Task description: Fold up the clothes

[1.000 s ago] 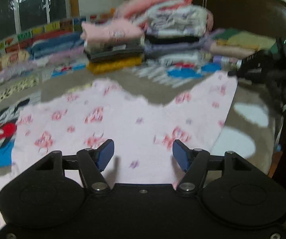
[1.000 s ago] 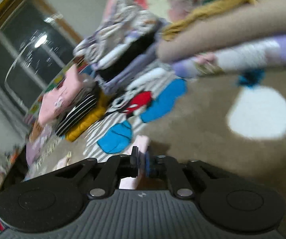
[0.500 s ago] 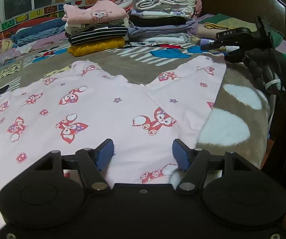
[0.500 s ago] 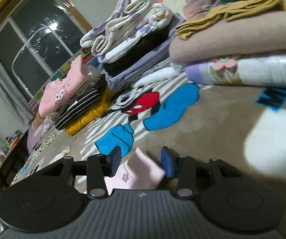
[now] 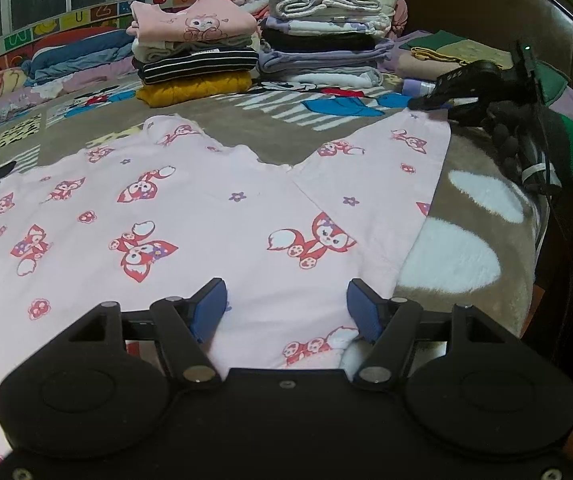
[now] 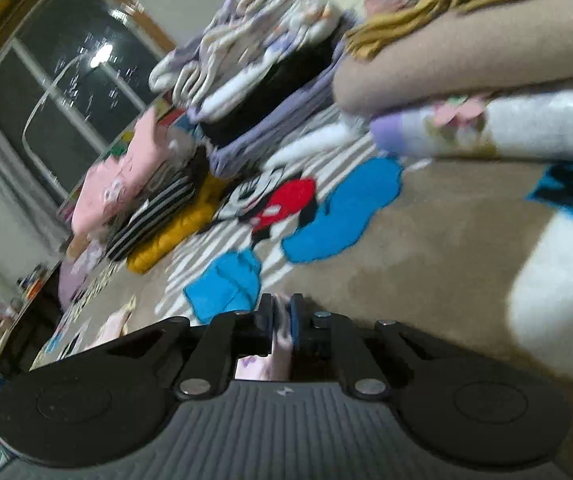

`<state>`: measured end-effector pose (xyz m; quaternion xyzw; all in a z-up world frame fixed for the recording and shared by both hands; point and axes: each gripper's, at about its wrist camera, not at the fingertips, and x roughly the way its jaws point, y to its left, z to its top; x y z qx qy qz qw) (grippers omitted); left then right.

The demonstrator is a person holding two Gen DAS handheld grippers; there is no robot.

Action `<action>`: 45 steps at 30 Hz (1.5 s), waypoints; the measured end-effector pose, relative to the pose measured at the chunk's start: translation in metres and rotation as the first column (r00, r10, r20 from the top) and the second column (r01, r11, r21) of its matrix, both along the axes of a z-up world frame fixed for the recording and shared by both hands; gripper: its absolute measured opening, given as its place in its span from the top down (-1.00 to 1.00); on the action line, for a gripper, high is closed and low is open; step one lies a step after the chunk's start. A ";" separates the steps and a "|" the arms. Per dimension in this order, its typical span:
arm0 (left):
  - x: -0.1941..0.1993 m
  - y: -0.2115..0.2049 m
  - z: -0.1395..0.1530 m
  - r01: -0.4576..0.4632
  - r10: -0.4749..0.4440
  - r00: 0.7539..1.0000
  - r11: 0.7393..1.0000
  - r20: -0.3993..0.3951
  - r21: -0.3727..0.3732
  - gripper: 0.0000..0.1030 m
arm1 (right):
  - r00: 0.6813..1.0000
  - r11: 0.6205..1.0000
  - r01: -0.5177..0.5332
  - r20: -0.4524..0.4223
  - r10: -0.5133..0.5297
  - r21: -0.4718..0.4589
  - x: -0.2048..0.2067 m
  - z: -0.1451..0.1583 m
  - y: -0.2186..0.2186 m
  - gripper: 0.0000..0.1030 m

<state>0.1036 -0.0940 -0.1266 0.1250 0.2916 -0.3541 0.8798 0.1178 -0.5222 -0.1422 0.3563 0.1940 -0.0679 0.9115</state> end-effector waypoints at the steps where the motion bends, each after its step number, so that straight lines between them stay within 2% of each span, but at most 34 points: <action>1: 0.000 0.000 0.000 0.000 0.000 1.000 1.000 0.000 0.000 -0.29 | 1.000 0.999 0.012 0.005 -0.012 -0.034 -0.003 0.004 0.003 0.59; 3: 0.000 0.000 0.000 0.000 0.000 1.000 1.000 -0.001 0.000 -0.30 | 0.999 0.989 0.042 0.023 -0.039 -0.142 -0.012 0.016 0.014 0.44; 5: 0.001 0.001 0.000 0.001 -0.001 1.000 1.000 -0.002 0.002 -0.30 | 0.997 0.966 0.072 0.044 -0.063 -0.247 -0.021 0.029 0.025 0.44; 6: 0.001 0.000 0.000 0.001 -0.001 1.000 1.000 -0.002 0.003 -0.30 | 0.997 0.952 0.059 0.058 -0.044 -0.301 -0.024 0.036 0.035 0.44; 8: 0.001 0.000 0.000 0.000 0.000 1.000 1.000 -0.003 0.004 -0.30 | 0.996 0.924 -0.037 0.060 0.064 -0.381 -0.027 0.046 0.060 0.45; 9: 0.001 0.000 0.000 -0.001 0.001 1.000 1.000 -0.003 0.005 -0.30 | 0.991 0.899 -0.100 0.037 0.128 -0.426 -0.027 0.049 0.075 0.44; 10: 0.001 0.000 0.001 -0.001 0.001 1.000 1.000 -0.003 0.006 -0.31 | 0.986 0.876 -0.156 -0.025 0.163 -0.456 -0.023 0.046 0.088 0.44; 12: 0.000 0.000 0.002 0.001 -0.001 1.000 1.000 -0.003 0.011 -0.31 | 0.965 0.847 -0.243 -0.210 0.159 -0.473 -0.008 0.029 0.103 0.43; 13: 0.000 0.001 0.003 0.005 -0.005 1.000 1.000 -0.005 0.017 -0.31 | 0.959 0.857 -0.238 -0.251 0.133 -0.457 -0.006 0.021 0.101 0.46; 15: -0.002 0.005 0.008 0.021 -0.021 1.000 0.999 -0.004 0.027 -0.32 | 0.963 0.879 -0.196 -0.253 0.089 -0.435 -0.008 0.020 0.095 0.53; 17: -0.001 0.012 0.014 0.022 -0.022 1.000 0.999 0.004 0.025 -0.32 | 0.973 0.861 -0.164 -0.224 0.061 -0.481 -0.014 0.031 0.098 0.42; 20: 0.006 0.027 0.024 -0.014 0.014 1.000 1.000 0.017 0.003 -0.32 | 0.985 0.866 -0.161 -0.137 0.109 -0.474 -0.021 0.041 0.104 0.42; 22: 0.018 0.040 0.027 -0.060 0.060 0.998 0.998 0.007 -0.021 -0.32 | 0.980 0.849 -0.198 -0.098 0.172 -0.490 -0.018 0.048 0.117 0.42; 25: 0.038 0.057 0.029 -0.133 0.132 0.991 0.990 -0.023 -0.048 -0.32 | 0.950 0.823 -0.299 -0.068 0.305 -0.483 -0.007 0.054 0.148 0.42; 27: 0.051 0.066 0.027 -0.191 0.190 0.981 0.981 -0.033 -0.036 -0.32 | 0.911 0.775 -0.387 -0.078 0.404 -0.500 0.004 0.056 0.178 0.42; 31: 0.070 0.089 0.026 -0.283 0.282 0.959 0.958 -0.041 -0.038 -0.28 | 0.819 0.645 -0.523 -0.121 0.560 -0.557 0.017 0.056 0.236 0.44; 33: 0.078 0.101 0.026 -0.312 0.310 0.949 0.949 -0.057 -0.045 -0.28 | 0.772 0.566 -0.573 -0.158 0.616 -0.592 0.019 0.055 0.264 0.46; 36: 0.096 0.124 0.020 -0.393 0.388 0.915 0.919 -0.110 -0.028 -0.25 | 0.722 0.452 -0.634 -0.270 0.637 -0.628 0.026 0.046 0.298 0.47; 37: 0.101 0.134 0.018 -0.420 0.412 0.902 0.907 -0.129 -0.036 -0.14 | 0.715 0.441 -0.654 -0.311 0.627 -0.614 0.031 0.041 0.302 0.47; 38: 0.104 0.142 0.020 -0.435 0.420 0.894 0.898 -0.153 -0.074 -0.10 | 0.706 0.446 -0.675 -0.339 0.622 -0.588 0.037 0.036 0.301 0.46; 39: 0.106 0.150 0.023 -0.449 0.429 0.887 0.887 -0.169 -0.108 -0.08 | 0.702 0.466 -0.687 -0.345 0.623 -0.557 0.042 0.035 0.297 0.46; 41: 0.108 0.155 0.029 -0.465 0.446 0.881 0.876 -0.156 -0.125 -0.08 | 0.702 0.486 -0.694 -0.347 0.622 -0.531 0.042 0.040 0.294 0.46; 43: 0.111 0.157 0.035 -0.475 0.455 0.877 0.869 -0.153 -0.138 -0.08 | 0.702 0.470 -0.689 -0.344 0.624 -0.552 0.038 0.043 0.297 0.45; 45: 0.121 0.157 0.038 -0.479 0.446 0.873 0.858 -0.196 -0.185 -0.08 | 0.698 0.446 -0.682 -0.333 0.634 -0.579 0.033 0.045 0.302 0.45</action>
